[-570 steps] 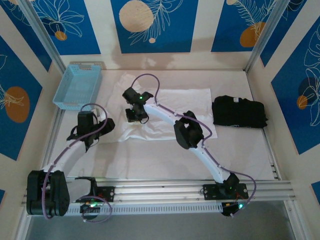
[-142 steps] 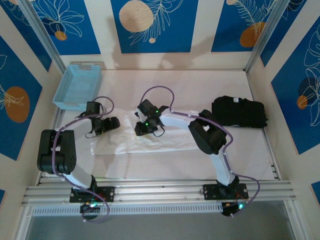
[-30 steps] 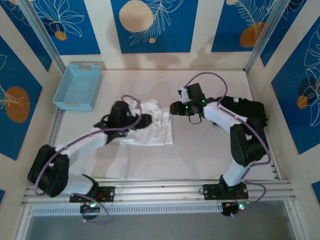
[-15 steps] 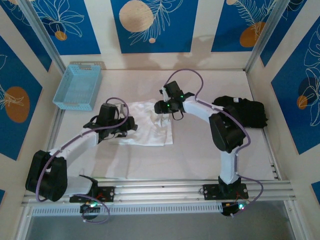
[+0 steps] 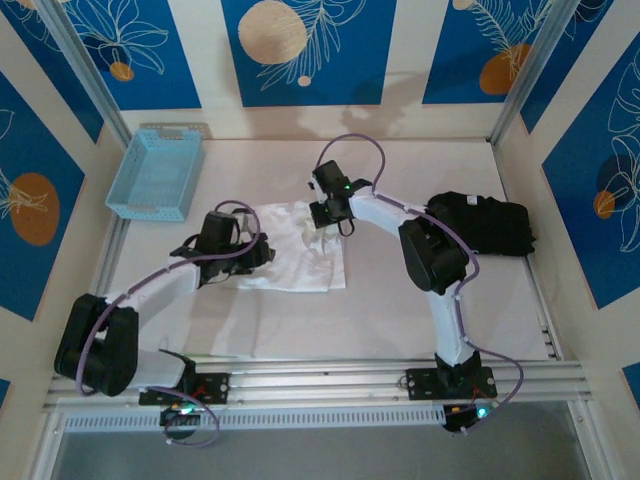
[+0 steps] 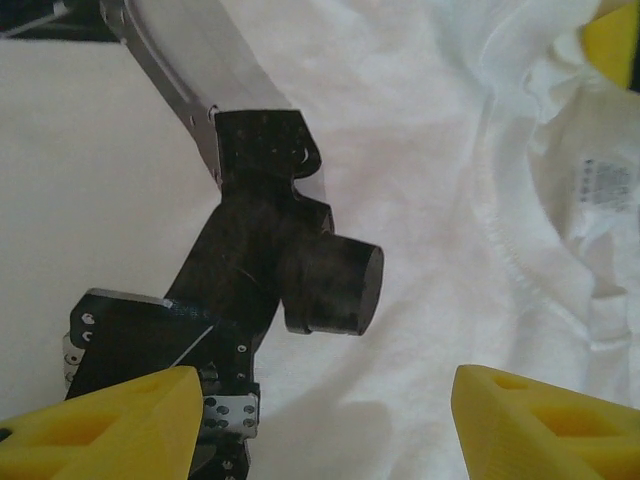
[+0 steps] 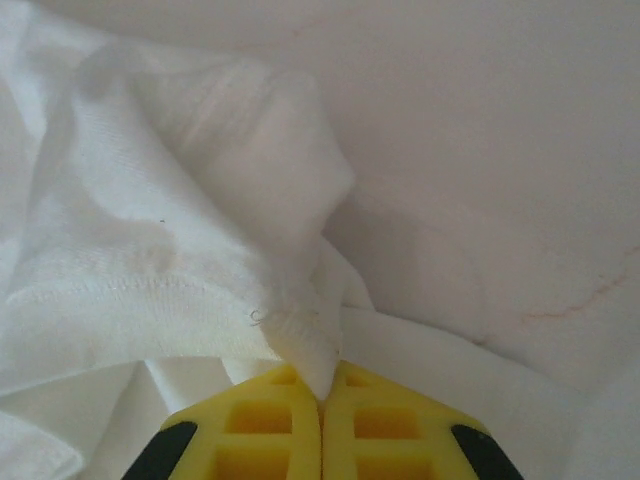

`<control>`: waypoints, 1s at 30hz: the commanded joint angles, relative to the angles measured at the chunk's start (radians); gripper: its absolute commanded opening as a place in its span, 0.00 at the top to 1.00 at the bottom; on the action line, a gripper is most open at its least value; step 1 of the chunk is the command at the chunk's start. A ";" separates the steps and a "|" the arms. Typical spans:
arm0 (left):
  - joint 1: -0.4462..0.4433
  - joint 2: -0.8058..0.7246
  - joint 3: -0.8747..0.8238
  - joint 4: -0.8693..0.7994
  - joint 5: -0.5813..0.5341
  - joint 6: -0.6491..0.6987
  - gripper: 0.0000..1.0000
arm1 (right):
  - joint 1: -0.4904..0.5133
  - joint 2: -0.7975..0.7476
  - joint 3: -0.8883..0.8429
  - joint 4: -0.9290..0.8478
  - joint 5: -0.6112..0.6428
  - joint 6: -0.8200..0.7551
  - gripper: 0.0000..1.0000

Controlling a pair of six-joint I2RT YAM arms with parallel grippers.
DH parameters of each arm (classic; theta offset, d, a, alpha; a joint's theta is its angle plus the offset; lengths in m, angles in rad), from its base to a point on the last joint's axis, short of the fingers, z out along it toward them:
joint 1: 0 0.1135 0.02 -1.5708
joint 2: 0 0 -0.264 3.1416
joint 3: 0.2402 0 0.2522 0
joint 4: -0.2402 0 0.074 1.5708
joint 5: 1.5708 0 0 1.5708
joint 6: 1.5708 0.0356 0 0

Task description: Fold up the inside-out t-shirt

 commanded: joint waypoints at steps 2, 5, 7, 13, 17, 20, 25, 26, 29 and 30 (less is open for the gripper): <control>0.006 0.023 -0.008 0.001 -0.004 0.036 0.33 | -0.043 -0.136 -0.068 -0.007 -0.058 -0.007 0.93; 0.006 0.045 -0.002 -0.005 -0.031 0.060 0.33 | -0.055 -0.178 -0.088 -0.018 -0.122 0.002 0.94; 0.006 0.062 0.003 -0.011 -0.044 0.070 0.33 | -0.063 -0.188 -0.083 -0.045 -0.155 0.008 0.94; 0.007 0.093 0.004 0.004 -0.029 0.072 0.33 | -0.114 -0.121 -0.013 -0.140 -0.177 0.061 0.86; 0.006 0.087 0.003 0.000 -0.020 0.072 0.33 | -0.149 -0.100 0.005 -0.201 -0.133 0.075 0.75; 0.007 0.075 0.000 -0.002 -0.022 0.075 0.33 | -0.167 -0.174 -0.064 -0.181 -0.139 0.078 0.69; 0.006 0.067 0.001 -0.002 -0.027 0.080 0.33 | -0.141 -0.298 -0.248 -0.044 -0.373 0.143 0.65; 0.006 0.069 0.001 0.000 -0.025 0.080 0.33 | -0.134 -0.301 -0.264 -0.030 -0.399 0.160 0.66; 0.006 0.073 0.001 0.003 -0.019 0.080 0.33 | -0.118 -0.283 -0.286 -0.004 -0.428 0.192 0.65; 0.006 0.073 0.001 0.003 -0.017 0.080 0.33 | -0.118 -0.268 -0.287 0.003 -0.433 0.199 0.65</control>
